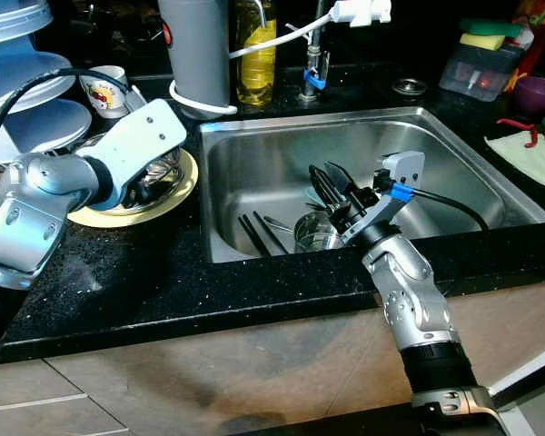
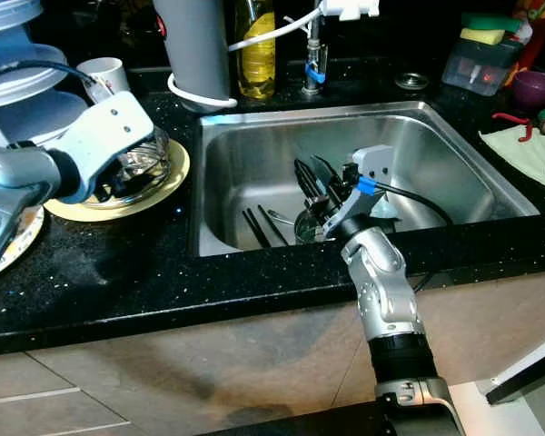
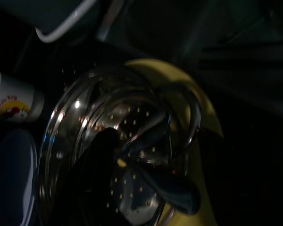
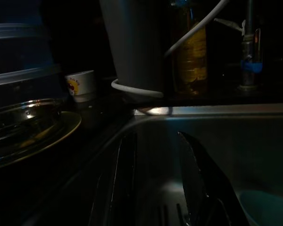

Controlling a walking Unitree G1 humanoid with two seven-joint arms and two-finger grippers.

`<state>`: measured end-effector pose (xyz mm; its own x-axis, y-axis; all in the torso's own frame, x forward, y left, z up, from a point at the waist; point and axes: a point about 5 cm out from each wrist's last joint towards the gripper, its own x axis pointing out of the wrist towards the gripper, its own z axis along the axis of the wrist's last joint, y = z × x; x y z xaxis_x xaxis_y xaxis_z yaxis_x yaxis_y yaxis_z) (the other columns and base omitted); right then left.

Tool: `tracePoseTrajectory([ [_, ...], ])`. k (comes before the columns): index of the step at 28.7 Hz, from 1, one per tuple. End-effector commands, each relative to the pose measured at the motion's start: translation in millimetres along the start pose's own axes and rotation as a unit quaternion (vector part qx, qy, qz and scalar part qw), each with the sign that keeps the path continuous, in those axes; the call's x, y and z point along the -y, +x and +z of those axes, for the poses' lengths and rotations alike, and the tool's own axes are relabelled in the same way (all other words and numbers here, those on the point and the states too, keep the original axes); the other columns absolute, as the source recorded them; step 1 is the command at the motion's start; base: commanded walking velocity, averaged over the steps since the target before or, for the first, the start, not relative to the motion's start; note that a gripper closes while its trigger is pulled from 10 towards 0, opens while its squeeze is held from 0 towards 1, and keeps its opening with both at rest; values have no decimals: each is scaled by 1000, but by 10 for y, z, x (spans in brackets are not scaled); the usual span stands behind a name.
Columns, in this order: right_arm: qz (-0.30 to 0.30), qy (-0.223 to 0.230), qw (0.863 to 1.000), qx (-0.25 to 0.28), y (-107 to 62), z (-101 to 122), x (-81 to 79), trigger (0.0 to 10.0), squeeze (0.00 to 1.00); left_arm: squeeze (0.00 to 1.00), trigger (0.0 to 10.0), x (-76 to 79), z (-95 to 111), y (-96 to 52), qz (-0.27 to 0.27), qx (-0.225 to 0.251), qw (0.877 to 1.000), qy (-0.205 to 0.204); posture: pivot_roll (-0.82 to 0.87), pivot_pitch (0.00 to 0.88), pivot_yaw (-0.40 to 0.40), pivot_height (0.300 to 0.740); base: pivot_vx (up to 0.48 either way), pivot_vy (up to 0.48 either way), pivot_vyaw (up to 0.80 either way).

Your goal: Kitchen organization

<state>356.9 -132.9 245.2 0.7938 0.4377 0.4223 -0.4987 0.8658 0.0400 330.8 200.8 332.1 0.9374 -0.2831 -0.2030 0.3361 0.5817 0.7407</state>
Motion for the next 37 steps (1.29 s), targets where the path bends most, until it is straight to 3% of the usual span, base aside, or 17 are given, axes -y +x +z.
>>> tracePoseTrajectory([
  [1,2,8,1000,-12,-42,-52,-8,10000,0,0,10000,-16,-93,-24,4,-35,999,17,-19,148,9,740,0,0,0],
  [3,1,9,1000,-13,-44,-53,-7,10000,0,0,10000,-24,-128,-22,7,-44,999,24,-19,148,9,740,0,0,0],
  [4,1,9,1000,-13,-44,-54,-6,10000,0,0,6784,-32,-157,-16,12,-49,998,27,-19,149,10,740,0,0,0],
  [5,1,9,1000,-14,-45,-55,-4,10000,0,0,1961,-35,-177,-8,15,-52,998,28,-20,150,11,740,0,0,0],
  [7,1,9,1000,-14,-46,-55,-3,10000,0,0,1961,-36,-188,-2,16,-53,998,29,-20,150,11,740,0,0,0],
  [8,0,9,1000,-14,-47,-54,-1,10000,0,0,0,-31,-190,6,17,-52,998,27,-22,150,12,740,0,0,0],
  [17,-2,9,1000,-17,-59,-49,11,10000,0,0,0,-16,-162,21,18,-47,998,22,-23,152,11,740,0,0,0],
  [23,-3,8,1000,-17,-58,-42,20,10000,0,0,2039,-37,-149,18,23,-44,998,26,-23,154,11,740,0,0,0],
  [28,-3,8,1000,-17,-59,-40,23,10000,0,0,2314,-27,-153,19,21,-45,998,28,-24,157,11,740,0,0,0],
  [29,-4,8,1000,-18,-59,-42,25,10000,0,0,4000,-16,-158,21,17,-46,998,32,-24,157,11,740,0,0,0],
  [30,-4,8,1000,-18,-59,-42,25,10000,0,0,4000,-16,-158,21,17,-46,998,32,-24,157,11,740,0,0,0],
  [31,-4,9,1000,-19,-59,-44,27,10000,0,494,10000,-7,-164,22,15,-48,998,33,-25,159,10,740,0,0,0],
  [32,-4,9,1000,-19,-59,-44,27,10000,0,494,10000,-7,-164,22,15,-48,998,33,-25,159,10,740,0,0,0],
  [33,-4,9,1000,-20,-60,-46,28,10000,0,1000,10000,-4,-164,23,13,-48,998,30,-25,159,10,740,0,0,0],
  [36,-4,9,1000,-21,-62,-50,30,10000,0,1000,10000,-9,-160,21,15,-49,998,32,-25,159,10,740,0,0,0],
  [37,-4,9,1000,-21,-62,-50,31,10000,0,0,10000,-13,-158,19,17,-50,998,35,-25,160,10,740,0,0,0],
])
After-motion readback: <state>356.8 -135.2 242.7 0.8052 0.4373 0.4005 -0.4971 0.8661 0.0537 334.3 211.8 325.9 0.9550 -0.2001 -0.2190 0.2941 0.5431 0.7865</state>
